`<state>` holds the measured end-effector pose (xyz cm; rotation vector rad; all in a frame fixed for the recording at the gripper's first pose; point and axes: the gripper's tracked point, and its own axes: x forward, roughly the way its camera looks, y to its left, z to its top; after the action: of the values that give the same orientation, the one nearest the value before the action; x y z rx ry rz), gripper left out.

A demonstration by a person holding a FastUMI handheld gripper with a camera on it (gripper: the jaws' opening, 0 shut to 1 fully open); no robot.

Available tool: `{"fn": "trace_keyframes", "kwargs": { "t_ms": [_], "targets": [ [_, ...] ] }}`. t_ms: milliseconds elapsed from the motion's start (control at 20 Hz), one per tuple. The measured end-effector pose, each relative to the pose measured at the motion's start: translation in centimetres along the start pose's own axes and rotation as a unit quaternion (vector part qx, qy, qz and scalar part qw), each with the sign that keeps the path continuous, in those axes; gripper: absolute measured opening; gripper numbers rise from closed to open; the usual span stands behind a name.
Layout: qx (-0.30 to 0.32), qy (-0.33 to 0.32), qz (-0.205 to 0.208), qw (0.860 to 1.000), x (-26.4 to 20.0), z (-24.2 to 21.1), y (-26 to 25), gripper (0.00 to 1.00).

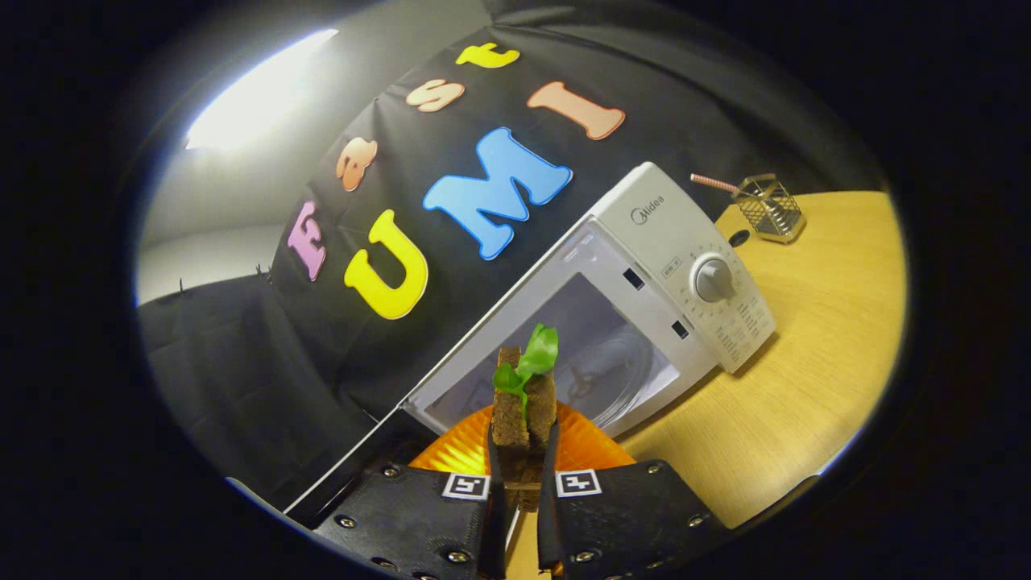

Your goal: Open the microwave, put the food inside, and close the microwave door.

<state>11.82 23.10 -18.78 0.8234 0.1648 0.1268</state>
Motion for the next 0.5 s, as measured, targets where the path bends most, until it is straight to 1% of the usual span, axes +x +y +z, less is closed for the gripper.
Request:
{"fn": "trace_keyframes", "kwargs": {
  "t_ms": [100, 250, 500],
  "targets": [
    [0.013, -0.009, -0.011, 1.0, 1.8, -0.2, -0.7, 0.15],
    [0.054, -0.027, -0.018, 0.998, 4.0, 0.2, -1.1, 0.15],
    [0.095, -0.036, -0.038, 0.994, 8.3, -1.1, -2.0, 0.15]
  ]
}}
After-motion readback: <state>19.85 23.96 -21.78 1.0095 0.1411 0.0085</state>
